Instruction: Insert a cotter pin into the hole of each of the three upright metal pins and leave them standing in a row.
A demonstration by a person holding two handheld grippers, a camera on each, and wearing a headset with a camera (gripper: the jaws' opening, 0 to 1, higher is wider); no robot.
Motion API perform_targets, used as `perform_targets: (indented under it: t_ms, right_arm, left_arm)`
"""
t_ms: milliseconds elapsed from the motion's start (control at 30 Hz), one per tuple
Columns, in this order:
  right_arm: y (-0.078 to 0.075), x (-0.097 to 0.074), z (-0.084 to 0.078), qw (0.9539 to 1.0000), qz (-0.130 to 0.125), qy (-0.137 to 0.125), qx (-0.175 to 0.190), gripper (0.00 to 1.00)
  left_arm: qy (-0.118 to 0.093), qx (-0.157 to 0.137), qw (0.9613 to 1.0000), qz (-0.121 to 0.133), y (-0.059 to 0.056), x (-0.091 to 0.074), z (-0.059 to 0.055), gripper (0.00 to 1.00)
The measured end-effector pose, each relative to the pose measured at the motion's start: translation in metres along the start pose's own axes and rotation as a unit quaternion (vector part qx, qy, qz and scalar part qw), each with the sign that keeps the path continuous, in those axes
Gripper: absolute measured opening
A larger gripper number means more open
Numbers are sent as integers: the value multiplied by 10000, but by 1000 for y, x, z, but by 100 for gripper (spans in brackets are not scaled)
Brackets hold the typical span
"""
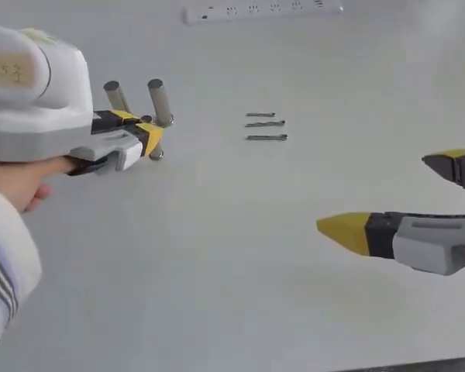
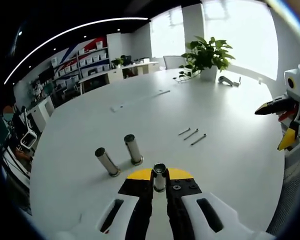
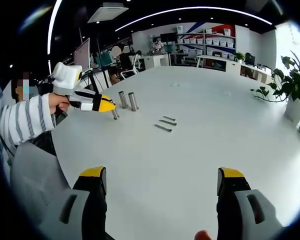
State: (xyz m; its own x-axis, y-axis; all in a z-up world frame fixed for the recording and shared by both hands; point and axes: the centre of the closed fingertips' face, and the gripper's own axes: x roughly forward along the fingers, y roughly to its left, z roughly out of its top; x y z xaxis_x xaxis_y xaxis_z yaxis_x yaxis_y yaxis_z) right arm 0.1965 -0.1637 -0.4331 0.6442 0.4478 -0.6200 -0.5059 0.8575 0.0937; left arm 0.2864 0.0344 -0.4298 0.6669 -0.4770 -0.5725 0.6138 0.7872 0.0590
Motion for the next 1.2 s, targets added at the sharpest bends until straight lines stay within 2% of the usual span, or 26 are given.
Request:
perform_targets:
  t_ms: [133,267,367,400,633,933,1000,1100,1200]
  right_arm:
    - [1,-1,2,10000,11,-25,-16,90]
    - [3,0,2,10000,49,-21,-10,90]
    - [6,2,1,9999,124,-1,-17,90]
    - [7,2,1,9999,143,-4,-16,90]
    - [14,7,4,9996,272,-32,-55,90]
    - [18,8,2,9995,319,-1,-62,90]
    - [19,8,2,9995,324,-2,-57,90]
    - [20,9,1,9994,345,8,-51,90]
    - [21,9,0,9993,354,23,-66,90]
  left_arm:
    - [-33,149,9999,39,-6,-3,2,5]
    - [-117,5,9999,-16,-13,-4,4,5]
    - [-146,72,9998,-118,-19,-4,4,5]
    - [-137,57,9998,-166,-25,-5,3,5]
    - [-4,47,9998,-199,-38,-4,-6,5]
    - [59,-182,9995,-253,-46,0,-16,5]
    - [137,-160,9992,-351,-50,2,-21,5]
    - [157,-168,9992,-331,-52,5,-24,5]
    - [100,-218,9991,-358,-55,6,-23,5]
